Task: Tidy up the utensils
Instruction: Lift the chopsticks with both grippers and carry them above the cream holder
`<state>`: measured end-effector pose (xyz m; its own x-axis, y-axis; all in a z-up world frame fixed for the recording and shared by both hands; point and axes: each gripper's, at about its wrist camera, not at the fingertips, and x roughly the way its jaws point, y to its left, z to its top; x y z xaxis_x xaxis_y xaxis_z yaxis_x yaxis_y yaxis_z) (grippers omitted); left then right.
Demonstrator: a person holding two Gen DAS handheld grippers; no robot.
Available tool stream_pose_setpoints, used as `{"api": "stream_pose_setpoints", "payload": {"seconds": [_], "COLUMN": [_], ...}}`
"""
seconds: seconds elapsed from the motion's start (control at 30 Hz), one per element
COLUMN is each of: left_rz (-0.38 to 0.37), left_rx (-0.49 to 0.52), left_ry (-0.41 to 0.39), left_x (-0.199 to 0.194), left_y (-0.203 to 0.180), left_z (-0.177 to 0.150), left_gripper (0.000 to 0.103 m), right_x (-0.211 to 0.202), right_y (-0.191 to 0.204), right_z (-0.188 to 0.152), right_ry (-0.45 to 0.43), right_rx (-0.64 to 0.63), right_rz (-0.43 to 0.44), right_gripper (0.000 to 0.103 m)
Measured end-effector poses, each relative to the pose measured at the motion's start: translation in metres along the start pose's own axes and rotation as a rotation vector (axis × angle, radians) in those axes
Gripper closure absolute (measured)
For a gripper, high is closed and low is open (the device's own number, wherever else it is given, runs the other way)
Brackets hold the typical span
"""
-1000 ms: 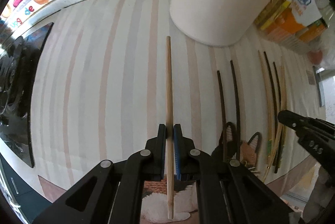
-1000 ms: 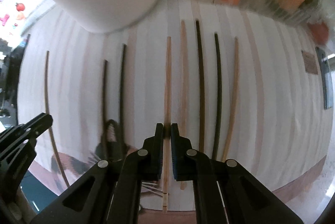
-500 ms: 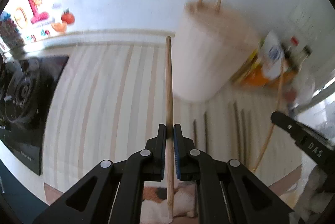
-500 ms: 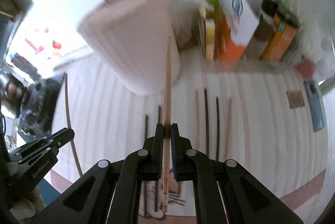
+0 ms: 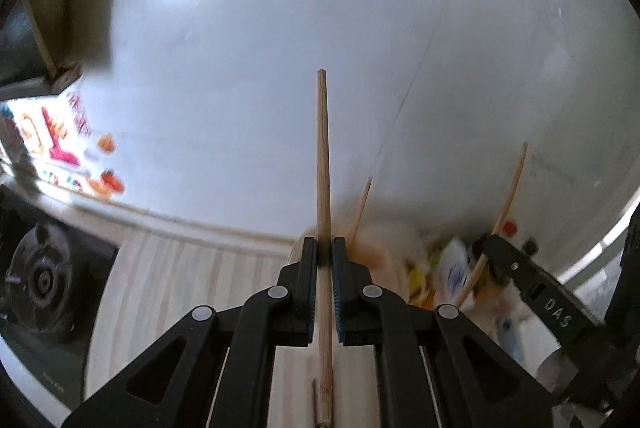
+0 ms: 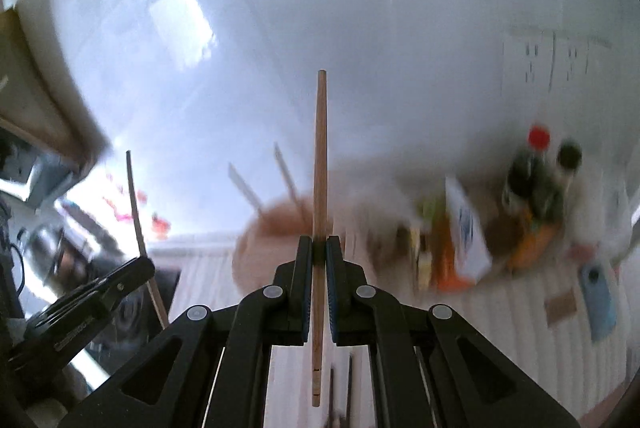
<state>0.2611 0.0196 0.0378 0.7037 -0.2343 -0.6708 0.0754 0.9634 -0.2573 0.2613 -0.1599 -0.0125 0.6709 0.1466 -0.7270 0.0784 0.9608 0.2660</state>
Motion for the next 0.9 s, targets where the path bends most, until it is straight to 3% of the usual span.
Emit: {"api": "stream_pose_setpoints", "payload": {"seconds": [0.17,0.4,0.7,0.9], "left_rz": [-0.019,-0.013,0.035,0.05], "left_rx": [-0.003,0.043,0.095,0.13], "left_ry": [-0.054,-0.114,-0.104,-0.024], "left_x": [0.022,0.064,0.105,0.118], "left_y": [-0.01,-0.016,-0.011,-0.008], "left_z": [0.034,0.049,0.045,0.033], "left_gripper": [0.099,0.098,0.098,0.098], "right_x": [0.013,0.044,0.086,0.103], "right_y": [0.003,0.01,0.005,0.0], "right_z": [0.041,0.071,0.078,0.07], "right_ry": [-0.122,-0.225,-0.237,-0.201], "right_rx": [0.027,0.025,0.036,0.041], "right_rz": [-0.005,-0.025,-0.063,-0.061], "right_gripper": [0.096,0.096,0.096,0.096]}}
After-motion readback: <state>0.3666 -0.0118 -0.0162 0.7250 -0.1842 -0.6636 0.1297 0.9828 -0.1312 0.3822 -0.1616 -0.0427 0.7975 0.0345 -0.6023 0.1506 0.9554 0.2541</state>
